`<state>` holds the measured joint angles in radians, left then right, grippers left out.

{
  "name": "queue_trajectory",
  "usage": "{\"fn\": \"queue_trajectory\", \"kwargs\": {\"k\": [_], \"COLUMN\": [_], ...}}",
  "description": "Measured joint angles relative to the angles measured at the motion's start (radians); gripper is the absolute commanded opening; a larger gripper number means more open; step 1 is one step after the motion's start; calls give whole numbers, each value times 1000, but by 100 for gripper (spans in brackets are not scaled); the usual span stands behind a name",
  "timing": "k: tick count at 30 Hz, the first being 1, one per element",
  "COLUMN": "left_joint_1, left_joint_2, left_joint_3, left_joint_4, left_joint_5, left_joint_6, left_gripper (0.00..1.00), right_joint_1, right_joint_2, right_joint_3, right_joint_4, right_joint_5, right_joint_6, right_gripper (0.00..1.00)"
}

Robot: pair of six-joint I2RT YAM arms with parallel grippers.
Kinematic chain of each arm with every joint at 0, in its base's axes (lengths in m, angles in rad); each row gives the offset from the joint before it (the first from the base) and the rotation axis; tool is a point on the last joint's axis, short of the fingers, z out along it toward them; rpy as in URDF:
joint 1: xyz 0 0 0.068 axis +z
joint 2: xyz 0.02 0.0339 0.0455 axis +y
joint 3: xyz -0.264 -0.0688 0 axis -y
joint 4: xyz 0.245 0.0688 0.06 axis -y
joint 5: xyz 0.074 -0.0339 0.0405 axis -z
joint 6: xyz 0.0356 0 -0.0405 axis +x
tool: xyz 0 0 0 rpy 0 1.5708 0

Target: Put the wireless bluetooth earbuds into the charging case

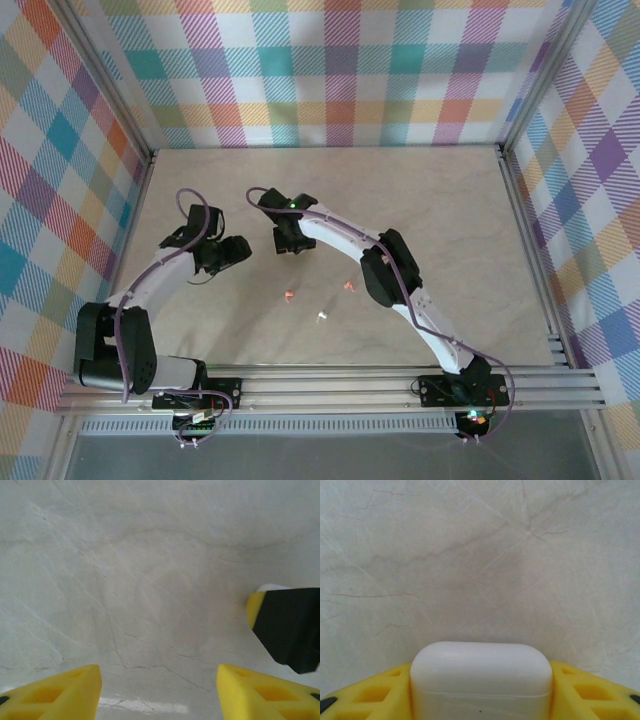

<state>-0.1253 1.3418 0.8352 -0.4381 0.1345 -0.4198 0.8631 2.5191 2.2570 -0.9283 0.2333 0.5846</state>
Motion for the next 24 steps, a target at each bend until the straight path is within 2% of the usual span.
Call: {"fn": "queue_trajectory", "kwargs": {"k": [5,12,18,24], "left_joint_1": [0,-26,-179,-328], "left_joint_2": [-96,-263,-373,-319], "left_joint_3": [-53,-168,-287,-316], "left_joint_4": [82,362,675,961], "left_joint_5": [85,246,239,212], "left_joint_6": [23,24,53,71], "left_gripper": [65,67,69,67], "right_joint_1": [-17,-77,-113,-106], "right_joint_2": [-140,-446,-676,-808], "right_joint_3": [-216,-483,-578,-632], "right_joint_4": [108,290,413,488], "right_joint_5": [-72,-200,-239,-263], "right_joint_6": [54,174,262,325], "right_gripper": [45,43,43,42]}}
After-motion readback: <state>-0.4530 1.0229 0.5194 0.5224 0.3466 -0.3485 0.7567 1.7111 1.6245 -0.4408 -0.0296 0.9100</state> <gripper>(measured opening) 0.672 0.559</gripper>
